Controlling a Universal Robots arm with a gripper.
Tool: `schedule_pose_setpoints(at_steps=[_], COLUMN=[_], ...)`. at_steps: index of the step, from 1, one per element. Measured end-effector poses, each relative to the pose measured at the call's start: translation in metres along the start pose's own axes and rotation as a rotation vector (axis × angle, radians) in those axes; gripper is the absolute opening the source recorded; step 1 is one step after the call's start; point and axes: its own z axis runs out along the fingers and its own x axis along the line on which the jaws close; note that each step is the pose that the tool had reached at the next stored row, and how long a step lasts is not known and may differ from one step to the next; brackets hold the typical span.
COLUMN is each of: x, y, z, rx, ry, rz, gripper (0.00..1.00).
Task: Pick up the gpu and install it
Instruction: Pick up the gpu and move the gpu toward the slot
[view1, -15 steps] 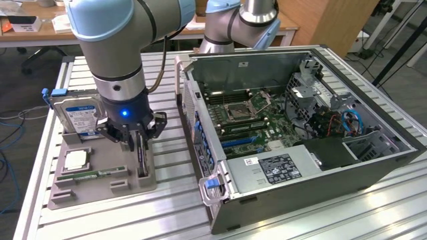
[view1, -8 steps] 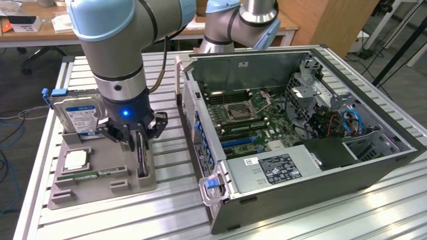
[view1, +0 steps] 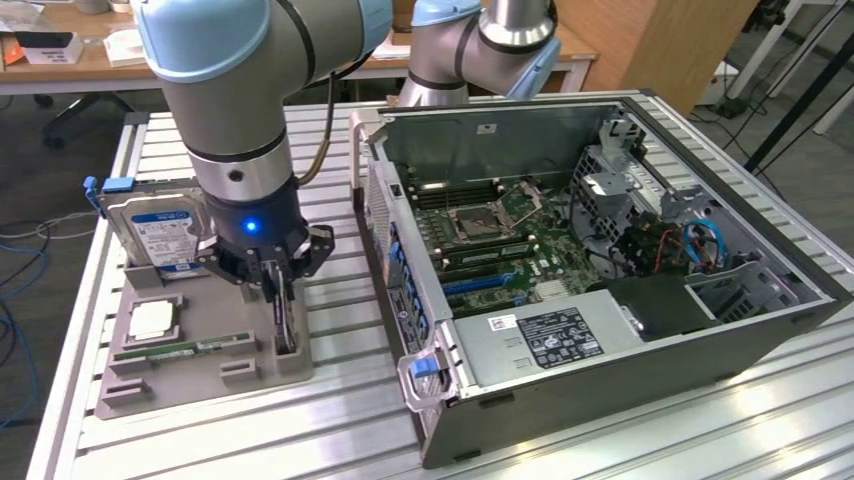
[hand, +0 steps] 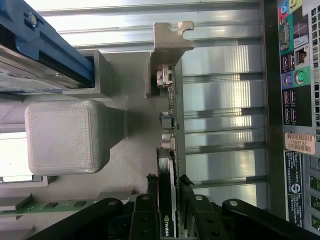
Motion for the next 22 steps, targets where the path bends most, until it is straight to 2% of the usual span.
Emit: schedule_pose_setpoints(at_steps=[22], x=[0.0], y=[0.0], z=[0.0], rx=[0.0001], ry=[0.0001], rz=[0.0], gripper=[0.26])
